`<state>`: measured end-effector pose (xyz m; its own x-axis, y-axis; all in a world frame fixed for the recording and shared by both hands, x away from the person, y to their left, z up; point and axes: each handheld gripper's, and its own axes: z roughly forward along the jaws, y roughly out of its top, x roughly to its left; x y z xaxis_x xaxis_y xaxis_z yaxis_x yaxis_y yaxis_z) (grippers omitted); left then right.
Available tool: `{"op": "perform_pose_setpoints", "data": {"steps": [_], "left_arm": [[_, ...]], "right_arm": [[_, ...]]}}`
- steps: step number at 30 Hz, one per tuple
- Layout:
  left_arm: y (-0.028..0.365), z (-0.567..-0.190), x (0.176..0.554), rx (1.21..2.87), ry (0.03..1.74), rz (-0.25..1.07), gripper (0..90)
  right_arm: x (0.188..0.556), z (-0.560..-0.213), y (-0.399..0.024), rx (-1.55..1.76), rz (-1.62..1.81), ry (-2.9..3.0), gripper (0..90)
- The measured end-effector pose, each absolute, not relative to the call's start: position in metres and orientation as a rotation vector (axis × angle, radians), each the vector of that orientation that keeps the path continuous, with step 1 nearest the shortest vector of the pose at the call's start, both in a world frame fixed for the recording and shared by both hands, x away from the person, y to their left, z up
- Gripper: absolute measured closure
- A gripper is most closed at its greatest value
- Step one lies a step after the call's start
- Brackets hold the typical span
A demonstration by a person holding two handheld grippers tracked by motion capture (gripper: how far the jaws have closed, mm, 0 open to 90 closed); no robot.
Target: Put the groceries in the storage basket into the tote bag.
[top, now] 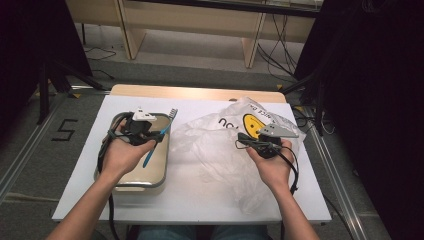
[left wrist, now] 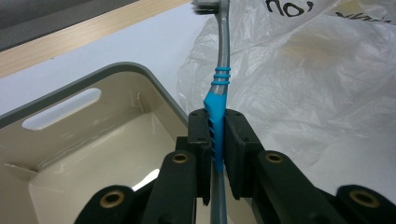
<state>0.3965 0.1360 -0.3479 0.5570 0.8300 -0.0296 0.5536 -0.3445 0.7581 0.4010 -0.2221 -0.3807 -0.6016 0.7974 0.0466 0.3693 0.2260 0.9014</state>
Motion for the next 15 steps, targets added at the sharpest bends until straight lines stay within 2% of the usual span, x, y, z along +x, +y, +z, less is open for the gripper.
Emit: {"op": "perform_pose_setpoints", "data": {"steps": [15], "left_arm": [[0.1274,-0.3435,0.3927,2.047,1.07,0.461,81.5]], "right_arm": [[0.401,-0.3805,-0.2223,1.075,1.345,2.077,90.0]]}}
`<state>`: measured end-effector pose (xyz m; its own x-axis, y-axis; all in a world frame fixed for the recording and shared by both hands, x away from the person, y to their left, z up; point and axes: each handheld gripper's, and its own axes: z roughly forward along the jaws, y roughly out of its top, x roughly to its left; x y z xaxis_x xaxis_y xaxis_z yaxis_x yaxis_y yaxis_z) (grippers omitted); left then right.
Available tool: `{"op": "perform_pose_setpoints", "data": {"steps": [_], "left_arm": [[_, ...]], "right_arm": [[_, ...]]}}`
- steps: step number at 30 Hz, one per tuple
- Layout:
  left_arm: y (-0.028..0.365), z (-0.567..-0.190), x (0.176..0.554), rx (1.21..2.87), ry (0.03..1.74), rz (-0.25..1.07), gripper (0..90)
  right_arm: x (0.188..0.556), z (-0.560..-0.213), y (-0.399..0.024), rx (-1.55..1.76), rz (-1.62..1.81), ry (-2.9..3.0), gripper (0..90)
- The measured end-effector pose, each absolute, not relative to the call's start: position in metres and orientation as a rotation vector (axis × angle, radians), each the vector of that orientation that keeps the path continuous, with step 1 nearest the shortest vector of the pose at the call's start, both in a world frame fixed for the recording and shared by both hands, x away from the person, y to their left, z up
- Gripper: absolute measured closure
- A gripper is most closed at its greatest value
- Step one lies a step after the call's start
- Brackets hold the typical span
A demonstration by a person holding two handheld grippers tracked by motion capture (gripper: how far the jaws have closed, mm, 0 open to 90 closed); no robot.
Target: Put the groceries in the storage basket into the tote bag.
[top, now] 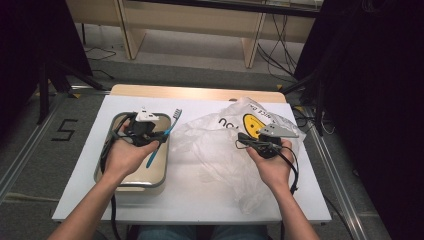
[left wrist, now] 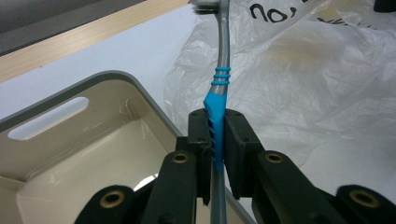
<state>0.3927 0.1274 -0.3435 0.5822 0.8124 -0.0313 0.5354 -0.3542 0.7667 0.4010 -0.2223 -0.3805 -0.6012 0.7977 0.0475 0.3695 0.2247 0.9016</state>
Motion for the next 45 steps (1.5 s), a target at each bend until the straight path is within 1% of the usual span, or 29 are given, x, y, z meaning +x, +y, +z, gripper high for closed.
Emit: {"op": "perform_pose_setpoints", "data": {"steps": [30,45], "left_arm": [[0.097,-0.345,0.384,2.081,0.977,0.404,81.6],[0.084,-0.345,0.382,2.098,0.946,0.4,81.6]], "right_arm": [[0.401,-0.38,-0.223,1.076,1.342,2.072,90.0],[0.401,-0.38,-0.223,1.075,1.348,2.068,90.0]]}}
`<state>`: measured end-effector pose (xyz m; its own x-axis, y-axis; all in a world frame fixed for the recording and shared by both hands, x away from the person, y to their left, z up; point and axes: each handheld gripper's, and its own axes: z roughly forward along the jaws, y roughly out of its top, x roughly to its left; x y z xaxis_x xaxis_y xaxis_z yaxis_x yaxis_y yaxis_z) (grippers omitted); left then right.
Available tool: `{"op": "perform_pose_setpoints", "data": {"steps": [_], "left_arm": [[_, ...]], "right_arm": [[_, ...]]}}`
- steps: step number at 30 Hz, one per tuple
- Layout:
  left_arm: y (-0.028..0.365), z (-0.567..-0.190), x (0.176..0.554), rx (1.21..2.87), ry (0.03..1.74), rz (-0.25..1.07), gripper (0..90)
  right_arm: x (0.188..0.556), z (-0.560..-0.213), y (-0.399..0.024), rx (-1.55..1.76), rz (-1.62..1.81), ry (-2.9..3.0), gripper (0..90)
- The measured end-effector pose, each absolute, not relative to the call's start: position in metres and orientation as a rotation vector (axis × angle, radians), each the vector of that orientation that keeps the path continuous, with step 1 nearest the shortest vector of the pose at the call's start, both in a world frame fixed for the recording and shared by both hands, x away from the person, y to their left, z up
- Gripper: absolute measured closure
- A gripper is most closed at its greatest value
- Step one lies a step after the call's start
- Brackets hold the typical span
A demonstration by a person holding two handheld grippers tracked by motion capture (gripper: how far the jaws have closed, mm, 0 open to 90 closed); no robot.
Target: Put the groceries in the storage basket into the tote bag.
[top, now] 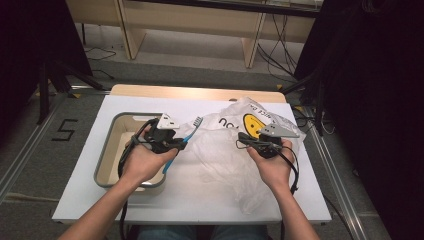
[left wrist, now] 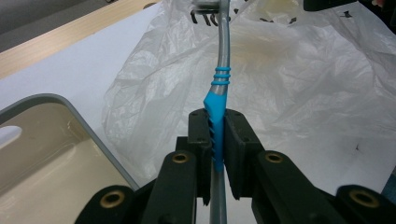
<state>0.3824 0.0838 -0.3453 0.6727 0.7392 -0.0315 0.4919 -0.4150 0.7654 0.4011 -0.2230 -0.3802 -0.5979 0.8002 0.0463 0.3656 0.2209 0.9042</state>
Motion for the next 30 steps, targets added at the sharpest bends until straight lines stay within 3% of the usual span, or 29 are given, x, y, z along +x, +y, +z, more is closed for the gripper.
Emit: {"op": "perform_pose_setpoints", "data": {"steps": [30], "left_arm": [[0.046,-0.367,0.381,2.197,0.895,0.341,81.6]], "right_arm": [[0.401,-0.38,-0.224,1.079,1.351,2.067,90.0]]}}
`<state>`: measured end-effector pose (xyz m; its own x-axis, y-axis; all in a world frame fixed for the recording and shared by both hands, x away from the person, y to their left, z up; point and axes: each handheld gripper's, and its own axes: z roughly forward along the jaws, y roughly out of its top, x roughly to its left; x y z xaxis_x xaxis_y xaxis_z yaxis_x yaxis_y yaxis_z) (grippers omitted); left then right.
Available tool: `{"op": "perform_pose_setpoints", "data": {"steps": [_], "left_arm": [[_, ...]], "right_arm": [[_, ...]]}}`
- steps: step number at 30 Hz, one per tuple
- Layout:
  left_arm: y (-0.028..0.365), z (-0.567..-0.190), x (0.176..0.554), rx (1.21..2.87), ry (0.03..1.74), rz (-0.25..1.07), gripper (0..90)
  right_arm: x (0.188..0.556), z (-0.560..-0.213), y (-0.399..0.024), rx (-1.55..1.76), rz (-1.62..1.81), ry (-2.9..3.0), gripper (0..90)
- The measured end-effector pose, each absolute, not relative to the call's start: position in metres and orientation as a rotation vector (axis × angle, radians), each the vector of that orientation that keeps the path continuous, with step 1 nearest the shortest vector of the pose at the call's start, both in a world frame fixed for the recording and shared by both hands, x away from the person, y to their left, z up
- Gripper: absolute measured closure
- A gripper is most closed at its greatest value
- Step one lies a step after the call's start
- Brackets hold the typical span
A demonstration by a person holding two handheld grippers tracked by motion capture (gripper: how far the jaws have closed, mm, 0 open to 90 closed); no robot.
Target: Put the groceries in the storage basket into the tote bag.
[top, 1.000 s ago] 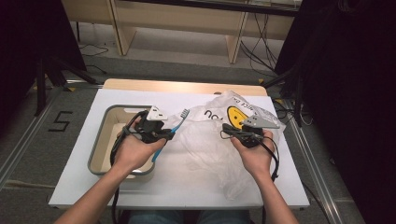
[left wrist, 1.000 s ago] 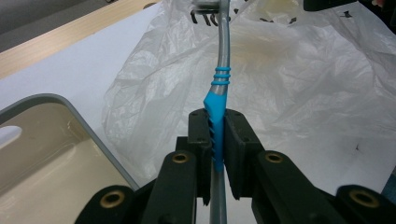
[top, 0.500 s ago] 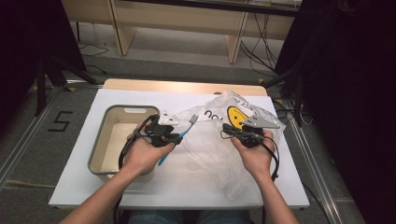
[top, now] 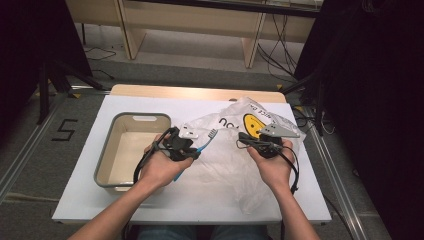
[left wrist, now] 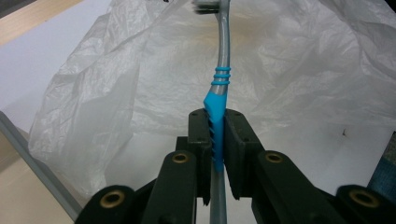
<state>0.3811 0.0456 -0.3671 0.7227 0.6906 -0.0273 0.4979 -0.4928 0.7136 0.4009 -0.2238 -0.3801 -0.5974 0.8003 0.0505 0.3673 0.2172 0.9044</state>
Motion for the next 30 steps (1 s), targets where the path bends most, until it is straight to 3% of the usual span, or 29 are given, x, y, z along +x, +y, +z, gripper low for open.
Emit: {"op": "perform_pose_setpoints", "data": {"steps": [30], "left_arm": [[0.027,-0.393,0.392,2.289,0.908,0.323,81.6]], "right_arm": [[0.4,-0.379,-0.224,1.081,1.357,2.067,90.0]]}}
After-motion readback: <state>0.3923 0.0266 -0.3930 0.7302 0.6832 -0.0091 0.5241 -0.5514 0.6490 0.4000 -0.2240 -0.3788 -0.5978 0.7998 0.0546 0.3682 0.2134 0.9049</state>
